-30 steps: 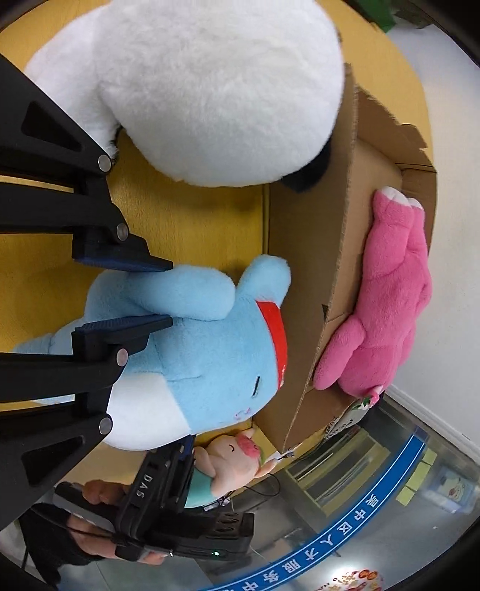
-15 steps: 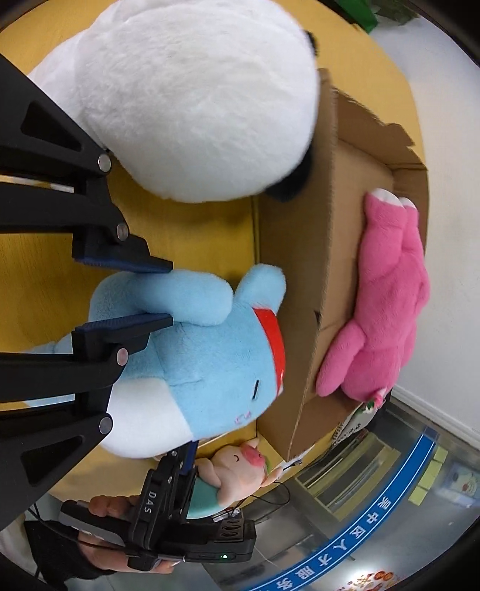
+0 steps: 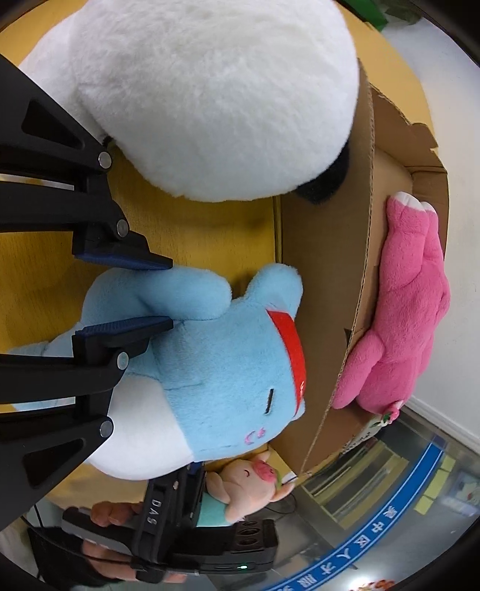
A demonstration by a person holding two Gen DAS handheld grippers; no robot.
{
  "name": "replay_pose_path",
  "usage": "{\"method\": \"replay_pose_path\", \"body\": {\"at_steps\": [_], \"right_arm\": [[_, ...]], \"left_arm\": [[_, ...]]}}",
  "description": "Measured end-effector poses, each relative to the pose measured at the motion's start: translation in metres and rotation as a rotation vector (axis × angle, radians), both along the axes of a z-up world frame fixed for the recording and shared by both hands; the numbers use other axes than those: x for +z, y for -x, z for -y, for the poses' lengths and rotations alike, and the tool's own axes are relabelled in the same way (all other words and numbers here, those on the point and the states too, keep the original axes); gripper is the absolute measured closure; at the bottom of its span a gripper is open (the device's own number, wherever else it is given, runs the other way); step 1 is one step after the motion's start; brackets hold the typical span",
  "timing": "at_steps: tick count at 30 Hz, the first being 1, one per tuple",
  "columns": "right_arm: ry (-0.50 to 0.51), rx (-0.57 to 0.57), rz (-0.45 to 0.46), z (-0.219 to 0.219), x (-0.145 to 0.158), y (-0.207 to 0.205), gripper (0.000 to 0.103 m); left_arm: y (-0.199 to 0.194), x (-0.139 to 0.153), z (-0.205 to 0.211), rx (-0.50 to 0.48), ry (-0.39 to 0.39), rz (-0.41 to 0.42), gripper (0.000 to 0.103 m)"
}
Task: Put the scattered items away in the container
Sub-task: 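Close the left gripper on the blue bear while the right gripper grips it too, then carry the blue bear into the box beside the pink bear and open both grippers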
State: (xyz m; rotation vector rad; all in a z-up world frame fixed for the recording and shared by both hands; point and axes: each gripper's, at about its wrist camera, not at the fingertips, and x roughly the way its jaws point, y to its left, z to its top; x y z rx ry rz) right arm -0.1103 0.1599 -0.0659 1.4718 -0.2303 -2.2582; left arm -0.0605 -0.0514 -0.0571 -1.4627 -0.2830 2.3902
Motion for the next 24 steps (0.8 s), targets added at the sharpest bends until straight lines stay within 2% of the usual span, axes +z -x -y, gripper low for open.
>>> {"method": "replay_pose_path", "body": {"at_steps": [2, 7, 10, 13, 18, 21, 24], "right_arm": [[0.001, 0.008, -0.016, 0.001, 0.003, -0.004, 0.08], [0.042, -0.026, -0.071, -0.006, 0.019, -0.014, 0.082], [0.063, -0.023, -0.121, -0.005, 0.041, -0.017, 0.083], [0.081, -0.021, -0.21, -0.001, 0.077, -0.009, 0.083], [0.077, 0.014, -0.355, 0.027, 0.142, 0.047, 0.083], [0.088, 0.008, -0.379, 0.052, 0.162, 0.089, 0.083], [0.093, -0.011, -0.381, 0.078, 0.166, 0.134, 0.082]], "left_arm": [[-0.003, 0.003, -0.002, 0.004, 0.004, -0.008, 0.082], [-0.013, 0.029, 0.004, 0.011, -0.03, -0.063, 0.087], [-0.012, 0.061, 0.005, 0.014, -0.011, -0.142, 0.087], [0.0, 0.097, 0.012, 0.016, 0.006, -0.232, 0.087], [0.06, 0.145, 0.027, 0.042, 0.087, -0.337, 0.087], [0.108, 0.157, 0.047, 0.076, 0.136, -0.329, 0.087], [0.153, 0.151, 0.065, 0.105, 0.176, -0.296, 0.087]]}}
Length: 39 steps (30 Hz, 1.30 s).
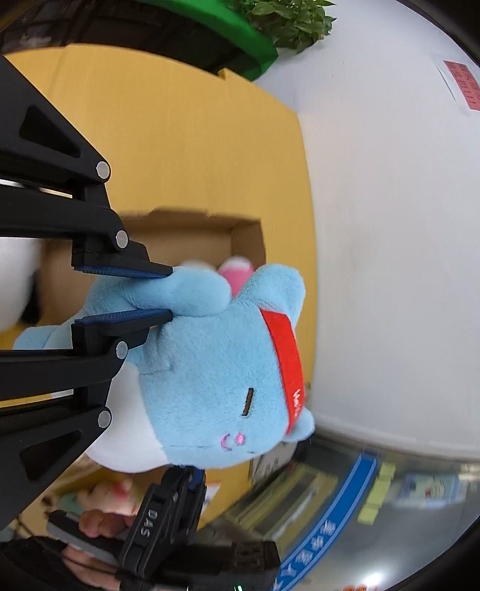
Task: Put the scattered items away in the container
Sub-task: 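Carry the blue bear into the box beside the pink bear and open both grippers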
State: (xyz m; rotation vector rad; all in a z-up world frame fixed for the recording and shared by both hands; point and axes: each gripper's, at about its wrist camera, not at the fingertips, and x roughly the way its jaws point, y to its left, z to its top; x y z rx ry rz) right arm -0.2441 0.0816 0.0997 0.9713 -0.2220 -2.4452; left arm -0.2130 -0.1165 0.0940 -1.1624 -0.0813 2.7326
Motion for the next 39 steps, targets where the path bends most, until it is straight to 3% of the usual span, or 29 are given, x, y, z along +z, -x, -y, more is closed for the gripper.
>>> {"method": "replay_pose_path", "body": {"at_steps": [3, 8, 11, 13, 18, 20, 21, 25, 27, 31, 33, 39], "right_arm": [[0.013, -0.015, 0.069, 0.02, -0.019, 0.039, 0.082], [-0.058, -0.012, 0.279, 0.056, -0.102, 0.067, 0.083], [-0.111, -0.008, 0.375, 0.066, -0.131, 0.061, 0.083], [-0.153, -0.001, 0.356, 0.067, -0.128, 0.058, 0.081], [-0.193, -0.014, 0.355, 0.053, -0.128, 0.041, 0.064], [-0.184, -0.038, 0.304, 0.037, -0.118, 0.023, 0.03], [-0.183, -0.048, 0.274, 0.029, -0.112, 0.013, 0.023], [-0.254, -0.075, 0.166, -0.003, -0.094, -0.025, 0.022], [-0.301, -0.141, 0.147, -0.031, -0.095, -0.038, 0.022], [-0.339, -0.216, 0.175, -0.05, -0.106, -0.042, 0.023], [-0.379, -0.222, 0.2, -0.052, -0.119, -0.047, 0.024], [-0.345, -0.237, 0.178, -0.072, -0.124, -0.062, 0.024]], "left_arm": [[0.043, -0.026, 0.017, 0.052, 0.018, 0.07, 0.087], [0.08, -0.11, 0.024, 0.07, 0.104, 0.284, 0.087], [0.076, -0.123, 0.016, 0.035, 0.158, 0.272, 0.087], [0.078, -0.121, 0.013, 0.035, 0.179, 0.285, 0.084], [0.058, -0.103, 0.008, 0.018, 0.211, 0.233, 0.079], [0.041, -0.093, 0.006, 0.01, 0.203, 0.204, 0.069], [0.034, -0.09, 0.005, 0.007, 0.21, 0.192, 0.066], [0.016, -0.086, -0.008, -0.004, 0.23, 0.163, 0.066], [0.016, -0.088, -0.015, -0.015, 0.227, 0.153, 0.066], [0.017, -0.097, -0.014, 0.029, 0.247, 0.179, 0.066], [0.015, -0.1, -0.006, 0.044, 0.221, 0.207, 0.066], [-0.002, -0.112, -0.005, 0.022, 0.216, 0.276, 0.067]]}}
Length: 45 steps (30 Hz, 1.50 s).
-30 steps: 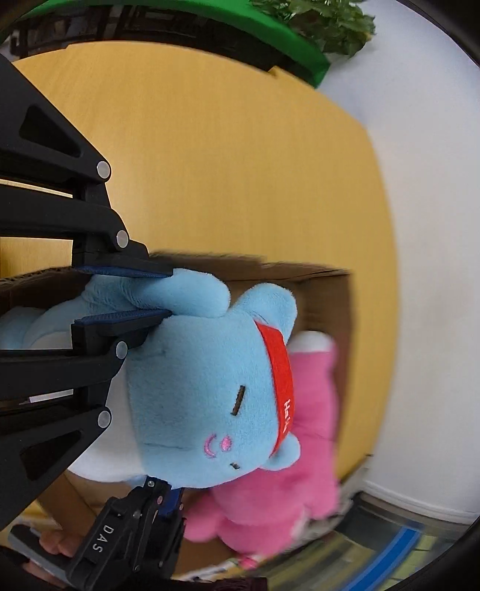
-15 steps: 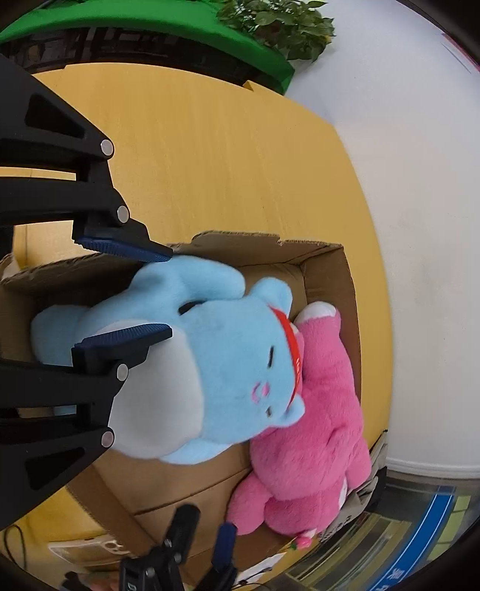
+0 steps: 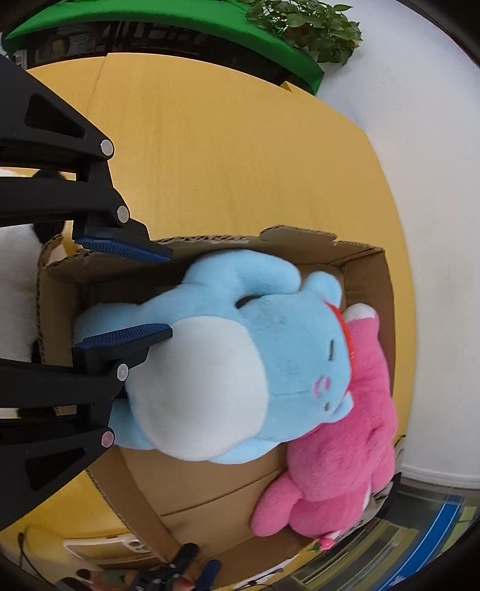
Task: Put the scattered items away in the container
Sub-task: 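Carry the blue bear into the box beside the pink bear and open both grippers, then move both open grippers toward the white panda on the table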
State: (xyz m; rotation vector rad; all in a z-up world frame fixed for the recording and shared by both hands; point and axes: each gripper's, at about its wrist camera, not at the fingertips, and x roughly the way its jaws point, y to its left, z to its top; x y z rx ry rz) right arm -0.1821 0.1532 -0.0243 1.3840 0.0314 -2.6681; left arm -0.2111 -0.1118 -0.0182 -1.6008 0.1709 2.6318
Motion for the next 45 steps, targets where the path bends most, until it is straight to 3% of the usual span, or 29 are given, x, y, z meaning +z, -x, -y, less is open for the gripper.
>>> {"method": "replay_pose_path", "body": {"at_steps": [6, 8, 10, 12, 16, 20, 45], "right_arm": [[-0.029, -0.024, -0.042, -0.025, 0.004, -0.015, 0.023], [-0.04, -0.042, -0.064, -0.031, 0.011, -0.021, 0.022], [-0.02, -0.042, -0.1, -0.034, 0.024, -0.027, 0.022], [0.001, -0.033, -0.135, -0.034, 0.038, -0.034, 0.022], [0.017, -0.007, -0.187, -0.028, 0.058, -0.044, 0.02], [0.011, -0.015, -0.213, -0.027, 0.064, -0.052, 0.02], [0.012, -0.004, -0.24, -0.024, 0.079, -0.07, 0.02]], "left_arm": [[-0.036, 0.008, 0.0, 0.026, -0.073, -0.017, 0.066], [-0.051, 0.023, -0.005, 0.045, -0.086, -0.073, 0.055], [-0.068, 0.045, -0.014, 0.054, -0.102, -0.156, 0.024], [-0.083, 0.068, -0.027, 0.048, -0.135, -0.237, 0.012], [-0.099, 0.096, -0.052, 0.022, -0.197, -0.311, 0.008], [-0.101, 0.098, -0.07, 0.023, -0.225, -0.347, 0.004], [-0.115, 0.092, -0.084, 0.002, -0.254, -0.35, 0.004]]}}
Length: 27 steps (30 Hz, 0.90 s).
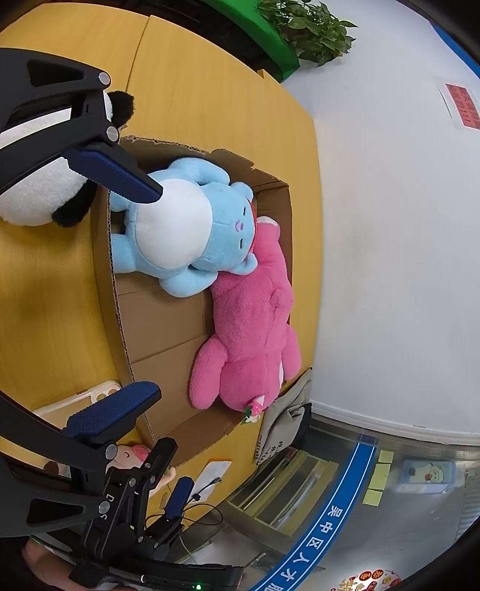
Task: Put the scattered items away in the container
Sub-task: 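Move both open grippers toward the white panda on the table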
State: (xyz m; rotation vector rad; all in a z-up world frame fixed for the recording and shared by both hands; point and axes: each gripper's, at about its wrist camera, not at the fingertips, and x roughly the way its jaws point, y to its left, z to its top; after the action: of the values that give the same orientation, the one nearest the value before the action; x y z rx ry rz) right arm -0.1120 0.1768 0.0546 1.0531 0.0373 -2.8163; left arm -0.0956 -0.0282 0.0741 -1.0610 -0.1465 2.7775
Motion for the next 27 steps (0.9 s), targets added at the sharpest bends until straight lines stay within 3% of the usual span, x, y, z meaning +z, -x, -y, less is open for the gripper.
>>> {"method": "replay_pose_path", "body": {"at_steps": [21, 27], "right_arm": [[-0.036, -0.032, 0.009, 0.004, -0.001, -0.007, 0.02], [-0.031, -0.03, 0.009, 0.009, -0.001, -0.009, 0.02]], "left_arm": [[-0.005, 0.002, 0.001, -0.02, -0.015, -0.021, 0.004], [-0.011, 0.002, 0.018, -0.004, -0.011, -0.026, 0.004]]}}
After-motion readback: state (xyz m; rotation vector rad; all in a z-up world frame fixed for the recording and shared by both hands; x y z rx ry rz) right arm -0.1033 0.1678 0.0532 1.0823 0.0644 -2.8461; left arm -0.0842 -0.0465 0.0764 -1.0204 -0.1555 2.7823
